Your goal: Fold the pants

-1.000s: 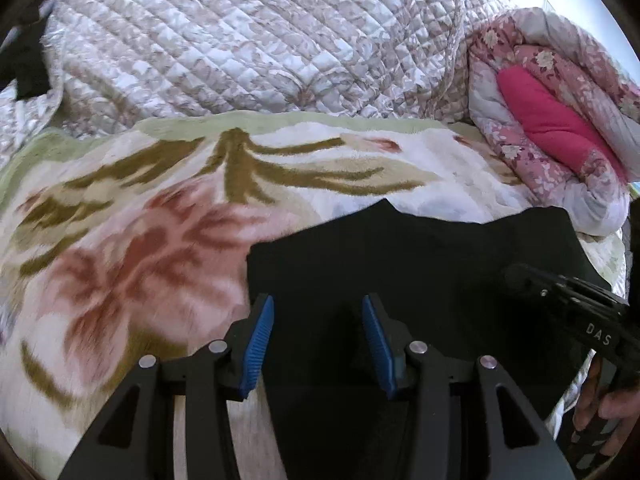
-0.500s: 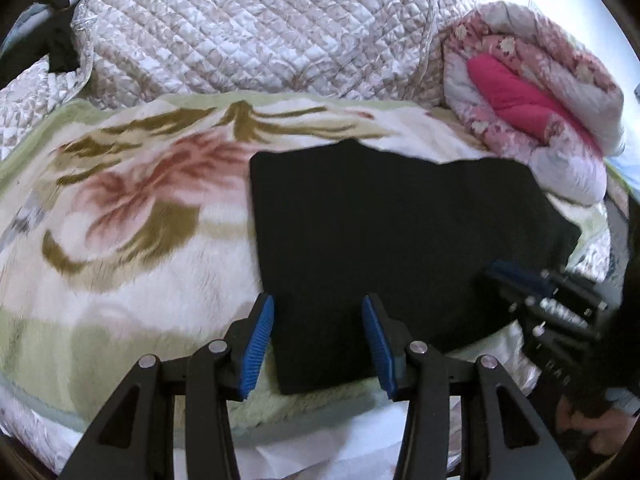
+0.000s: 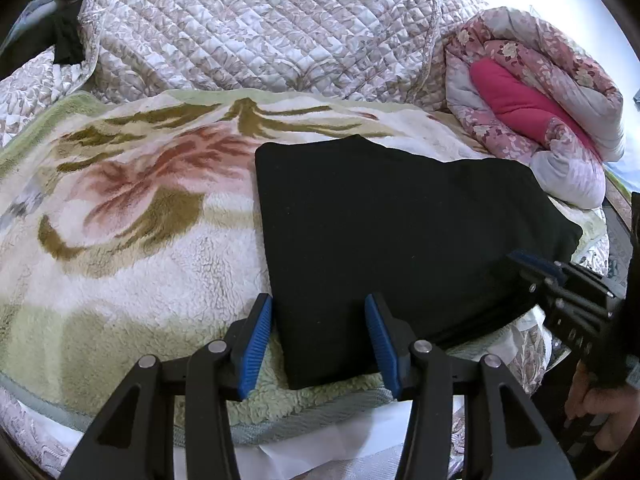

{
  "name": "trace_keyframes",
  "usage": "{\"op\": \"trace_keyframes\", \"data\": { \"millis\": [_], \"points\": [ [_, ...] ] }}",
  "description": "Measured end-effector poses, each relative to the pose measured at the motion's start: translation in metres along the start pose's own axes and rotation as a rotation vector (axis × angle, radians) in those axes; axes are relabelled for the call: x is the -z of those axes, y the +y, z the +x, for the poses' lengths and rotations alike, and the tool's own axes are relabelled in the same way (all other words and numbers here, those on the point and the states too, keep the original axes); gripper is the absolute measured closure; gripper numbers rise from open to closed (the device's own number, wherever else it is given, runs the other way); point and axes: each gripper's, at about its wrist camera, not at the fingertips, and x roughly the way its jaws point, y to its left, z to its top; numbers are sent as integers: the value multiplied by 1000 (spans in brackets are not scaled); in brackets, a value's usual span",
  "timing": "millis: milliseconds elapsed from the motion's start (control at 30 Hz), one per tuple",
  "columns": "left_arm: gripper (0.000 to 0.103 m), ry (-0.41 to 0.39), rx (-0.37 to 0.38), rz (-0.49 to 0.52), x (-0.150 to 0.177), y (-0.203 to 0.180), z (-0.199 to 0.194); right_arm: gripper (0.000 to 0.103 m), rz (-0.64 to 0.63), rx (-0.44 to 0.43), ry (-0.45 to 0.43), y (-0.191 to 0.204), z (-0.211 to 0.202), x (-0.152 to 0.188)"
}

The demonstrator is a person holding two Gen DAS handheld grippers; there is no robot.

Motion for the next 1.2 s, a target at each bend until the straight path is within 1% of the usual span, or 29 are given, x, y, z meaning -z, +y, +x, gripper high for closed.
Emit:
{"op": "trace_keyframes", "data": {
  "millis": [33, 100, 200, 300, 367, 433, 500, 533, 567, 633, 733, 833, 867, 933, 967, 1033, 1100, 1200],
  "points": [
    [51, 0, 2, 0, 0, 0, 0, 82, 22, 1, 8, -5, 1, 0],
    [51, 0, 2, 0, 0, 0, 0, 82, 88, -41, 17, -16, 3, -1],
    [51, 0, 1, 0, 0, -1, 0, 82, 70, -19, 15, -14, 0, -3],
    [51, 1, 1, -4, 0, -1, 0, 80, 118, 19, 4, -27, -6, -6],
    [51, 0, 1, -5, 0, -1, 0, 78, 198, 52, 0, -47, -10, -8],
    [51, 0, 0, -2, 0, -1, 0, 73, 303, 55, -6, -69, -16, -7],
    [51, 1, 0, -3, 0, -1, 0, 60, 395, 64, -38, -90, -24, -5],
    [51, 1, 1, -4, -1, -1, 0, 50, 440, 70, -67, -99, -31, -4],
    [51, 1, 2, -5, 0, 0, 0, 47, 468, 74, -87, -105, -36, -3],
    [51, 0, 1, -5, -1, -1, 0, 47, 549, 109, -150, -122, -51, 1],
    [51, 1, 0, -4, -1, -1, 0, 46, 646, 172, -212, -149, -68, 7],
    [51, 1, 2, -7, -1, -1, 0, 45, 744, 223, -237, -174, -75, 15],
    [51, 1, 1, -7, -1, -1, 0, 44, 803, 212, -234, -185, -73, 20],
    [51, 1, 2, -6, -1, -1, 0, 44, 872, 166, -196, -194, -63, 28],
    [51, 1, 2, -5, -1, -1, 0, 44, 887, 145, -175, -194, -56, 29],
    [51, 1, 2, -6, -1, -1, 0, 44, 896, 93, -143, -191, -46, 32],
    [51, 1, 2, -5, -1, -1, 0, 44, 879, 81, -144, -187, -44, 31],
    [51, 1, 2, -5, -1, -1, 0, 44, 894, 74, -148, -187, -41, 32]
  ]
}}
